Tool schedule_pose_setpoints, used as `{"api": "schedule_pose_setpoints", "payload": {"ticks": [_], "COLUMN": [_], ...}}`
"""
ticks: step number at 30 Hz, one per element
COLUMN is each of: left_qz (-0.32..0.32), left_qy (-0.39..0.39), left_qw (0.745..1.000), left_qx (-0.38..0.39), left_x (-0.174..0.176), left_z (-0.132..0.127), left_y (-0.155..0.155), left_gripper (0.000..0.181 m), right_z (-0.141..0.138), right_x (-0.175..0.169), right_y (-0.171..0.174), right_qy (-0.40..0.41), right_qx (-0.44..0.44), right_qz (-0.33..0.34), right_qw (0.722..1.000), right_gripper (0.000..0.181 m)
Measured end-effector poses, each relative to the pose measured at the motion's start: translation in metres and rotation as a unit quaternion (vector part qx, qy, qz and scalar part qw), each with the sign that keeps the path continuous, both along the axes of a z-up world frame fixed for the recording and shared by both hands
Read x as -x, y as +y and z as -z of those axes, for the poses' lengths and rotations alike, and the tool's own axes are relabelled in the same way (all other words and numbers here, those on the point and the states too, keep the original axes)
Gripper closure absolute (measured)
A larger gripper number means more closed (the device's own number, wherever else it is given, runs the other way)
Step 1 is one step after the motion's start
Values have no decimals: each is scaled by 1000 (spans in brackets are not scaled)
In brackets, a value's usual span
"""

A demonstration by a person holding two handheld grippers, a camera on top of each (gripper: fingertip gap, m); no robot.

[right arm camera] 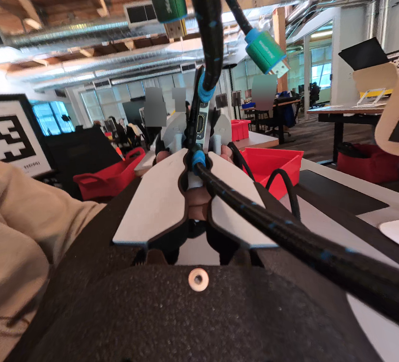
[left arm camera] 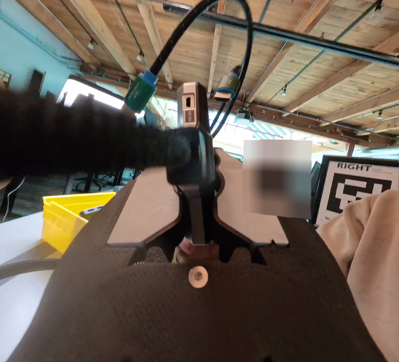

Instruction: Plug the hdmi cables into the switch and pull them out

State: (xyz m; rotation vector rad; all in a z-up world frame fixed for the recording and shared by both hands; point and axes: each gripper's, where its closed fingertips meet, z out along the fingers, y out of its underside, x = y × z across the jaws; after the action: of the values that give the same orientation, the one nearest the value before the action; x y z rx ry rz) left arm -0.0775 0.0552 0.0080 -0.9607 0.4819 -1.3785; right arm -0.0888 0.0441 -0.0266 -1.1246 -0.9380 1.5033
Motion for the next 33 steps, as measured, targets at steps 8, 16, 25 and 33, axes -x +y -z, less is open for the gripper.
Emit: {"api": "schedule_pose_setpoints", "payload": {"ticks": [8,16,25,33], "left_qz": [62,131,55,-38], "left_qy": [152,163,169,123], "left_qw": [985,975,982,990], "left_qx": [43,76,59,52], "left_x": [-31,-40,-31,-1], "left_z": [33,45,46,30], "left_y": [-3,-10,5,21], "left_gripper": [156,149,160,160], "right_z": [7,16,15,-2], "right_x": [-30,-43,-44,-55], "right_y": [3,3,18,28], "right_qy": [-142,-173,-144,-39], "right_qx": [-64,-100,-68,-16], "right_qz": [-21,-35,-15,-28], "right_qw": [988,979,987,999], "right_gripper": [170,169,165,151]}}
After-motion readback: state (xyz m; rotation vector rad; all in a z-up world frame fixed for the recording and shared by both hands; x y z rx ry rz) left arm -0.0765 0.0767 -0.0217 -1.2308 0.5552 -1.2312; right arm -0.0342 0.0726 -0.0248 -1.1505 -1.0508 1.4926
